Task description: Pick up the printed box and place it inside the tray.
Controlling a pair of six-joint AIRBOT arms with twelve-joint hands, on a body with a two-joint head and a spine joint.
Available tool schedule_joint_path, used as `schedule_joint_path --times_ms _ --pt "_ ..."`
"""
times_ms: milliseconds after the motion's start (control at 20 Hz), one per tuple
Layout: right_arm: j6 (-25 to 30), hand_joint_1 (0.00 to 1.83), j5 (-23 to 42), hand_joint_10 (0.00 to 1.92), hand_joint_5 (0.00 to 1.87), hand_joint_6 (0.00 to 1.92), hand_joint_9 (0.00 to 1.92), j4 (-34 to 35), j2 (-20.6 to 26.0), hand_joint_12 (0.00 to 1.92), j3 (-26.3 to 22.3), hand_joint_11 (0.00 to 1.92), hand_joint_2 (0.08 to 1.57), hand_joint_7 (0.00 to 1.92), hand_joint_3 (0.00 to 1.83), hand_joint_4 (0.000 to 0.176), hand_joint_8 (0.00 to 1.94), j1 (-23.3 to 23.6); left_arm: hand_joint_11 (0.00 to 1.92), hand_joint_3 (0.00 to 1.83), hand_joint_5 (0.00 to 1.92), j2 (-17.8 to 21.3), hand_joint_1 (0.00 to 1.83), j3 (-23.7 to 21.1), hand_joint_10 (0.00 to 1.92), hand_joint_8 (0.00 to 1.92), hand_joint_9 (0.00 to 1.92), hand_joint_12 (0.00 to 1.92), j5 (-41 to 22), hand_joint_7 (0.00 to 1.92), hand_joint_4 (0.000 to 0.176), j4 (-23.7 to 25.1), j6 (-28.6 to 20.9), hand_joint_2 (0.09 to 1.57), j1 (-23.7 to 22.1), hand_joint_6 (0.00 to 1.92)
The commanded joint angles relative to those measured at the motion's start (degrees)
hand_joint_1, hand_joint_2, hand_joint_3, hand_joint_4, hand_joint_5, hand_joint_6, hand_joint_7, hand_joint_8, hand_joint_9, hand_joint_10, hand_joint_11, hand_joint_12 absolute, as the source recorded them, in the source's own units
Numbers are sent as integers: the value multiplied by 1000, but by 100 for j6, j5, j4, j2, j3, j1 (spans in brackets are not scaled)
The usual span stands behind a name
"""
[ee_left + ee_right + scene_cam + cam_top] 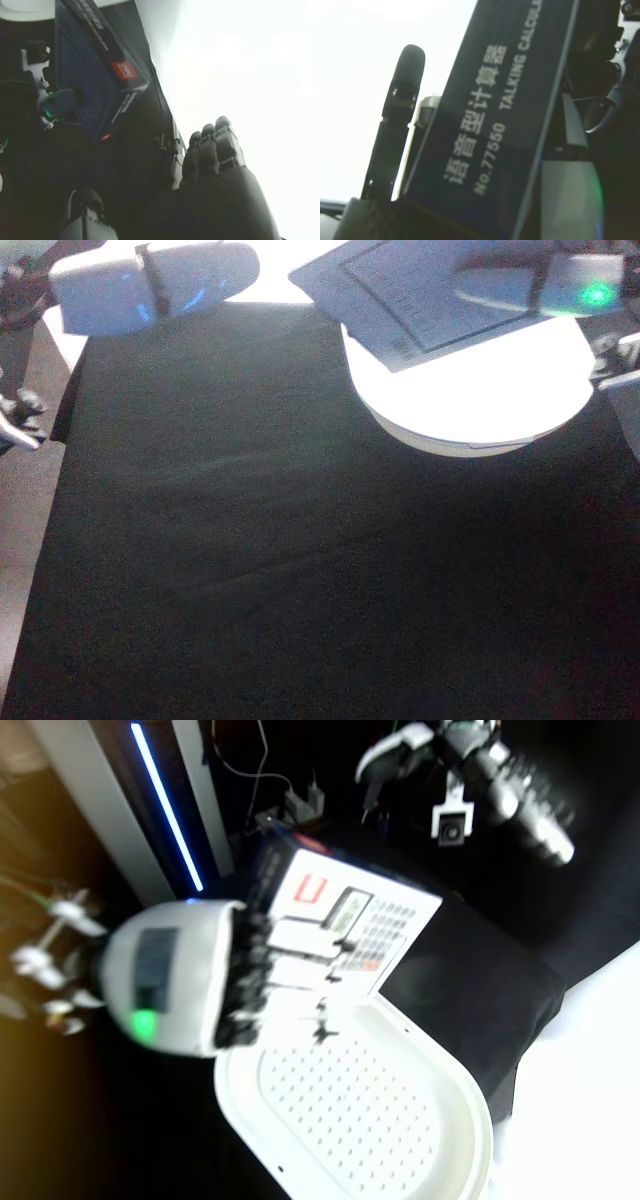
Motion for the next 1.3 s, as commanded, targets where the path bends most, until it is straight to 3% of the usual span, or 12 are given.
schedule_joint_path --times_ms 0,50,150,350,500,550,650,800,900,1050,1150,1250 --pt "29 1150 697 1533 938 1059 1324 197 102 1858 58 1216 1132 1240 1 0 1166 77 0 0 0 94 89 -33 0 0 0 0 -861 0 130 -100 -7 916 -10 0" --pt "0 1146 697 1572 920 1084 1288 214 199 1886 58 1187 1141 1170 2 0 1185 77 0 0 0 136 87 -87 0 0 0 0 -957 0 113 -157 47 922 83 0" --pt "-128 1255 661 1276 837 1054 1124 218 309 1654 57 1026 1131 1077 0 0 1054 125 0 0 0 151 61 -126 0 0 0 0 -1040 0 134 -212 86 894 186 0" --pt "-750 1154 102 1604 937 1049 1419 37 374 1861 -13 1362 1133 1223 1 0 1469 551 0 0 0 171 123 -160 0 0 0 0 -1209 0 134 -338 85 842 427 0" --pt "-1098 1156 -51 1147 941 1043 1330 -28 374 1544 -41 1243 1131 1171 0 0 959 687 0 0 0 196 120 -178 0 0 0 0 -1269 0 123 -397 86 860 502 0" --pt "-1163 1151 -130 1178 916 1081 1302 -77 374 1572 -56 1223 1143 1148 0 0 951 747 0 0 0 196 139 -182 0 0 0 0 -1284 0 125 -408 86 840 531 0" --pt "-1375 1146 -266 1734 895 1110 1396 -174 374 1903 -60 1427 1154 1080 1 0 1586 858 0 0 0 183 181 -194 0 0 0 0 -1341 0 120 -457 86 779 600 0" --pt "-2703 1133 -797 1529 855 1200 1296 -265 400 1690 -409 1303 1176 1012 0 0 1487 1288 0 0 0 179 136 -208 0 0 0 0 -1472 0 133 -558 86 784 750 0" --pt "-3460 1126 -1051 1411 836 1232 1111 -277 403 1615 -603 1108 1189 930 0 0 1441 1449 0 0 0 180 135 -215 0 0 0 0 -1559 0 119 -636 84 783 853 0" --pt "-3878 1228 -1256 1394 856 1087 1047 -277 403 1648 -628 995 1159 967 0 0 1251 1472 0 14 0 160 101 -224 0 0 0 0 -1591 0 115 -689 84 828 939 0" --pt "-4119 1136 -1459 1719 845 1238 1000 -261 403 1860 -624 997 1181 925 3 0 1630 1493 0 7 0 155 130 -225 0 0 0 0 -1622 0 119 -722 82 820 987 0" --pt "-4280 1250 -1600 1429 893 903 1032 -179 403 1626 -595 963 1158 946 0 0 1371 1497 0 2 0 151 179 -233 0 0 0 0 -1641 0 112 -763 82 811 1044 0"
